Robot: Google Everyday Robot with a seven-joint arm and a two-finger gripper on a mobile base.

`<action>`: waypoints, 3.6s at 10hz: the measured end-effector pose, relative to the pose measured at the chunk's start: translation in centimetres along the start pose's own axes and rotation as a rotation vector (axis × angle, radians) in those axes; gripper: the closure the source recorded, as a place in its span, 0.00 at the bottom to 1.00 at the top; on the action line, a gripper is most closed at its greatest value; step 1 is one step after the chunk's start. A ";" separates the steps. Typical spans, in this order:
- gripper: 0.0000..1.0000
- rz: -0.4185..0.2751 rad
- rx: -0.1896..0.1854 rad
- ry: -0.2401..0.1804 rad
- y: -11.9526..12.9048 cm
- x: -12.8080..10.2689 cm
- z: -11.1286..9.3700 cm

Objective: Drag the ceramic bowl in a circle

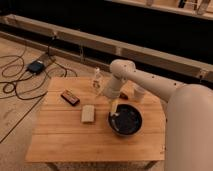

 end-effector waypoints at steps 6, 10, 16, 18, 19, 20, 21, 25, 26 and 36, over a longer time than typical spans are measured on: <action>0.20 0.037 0.027 0.189 -1.0 3.8 1.9; 0.27 0.066 0.017 0.224 -0.6 4.0 3.5; 0.86 0.111 0.007 0.202 0.4 3.9 4.6; 0.98 0.113 0.010 0.194 0.4 3.7 4.4; 0.98 0.111 0.012 0.192 0.3 3.7 4.3; 0.98 0.106 0.014 0.192 0.0 3.6 4.0; 0.98 0.103 0.016 0.194 -0.3 3.7 3.6; 0.98 0.056 0.016 0.205 -3.2 3.4 1.9; 0.98 0.033 0.013 0.202 -4.3 2.7 1.7; 0.98 -0.042 -0.034 0.069 -4.3 -10.8 6.9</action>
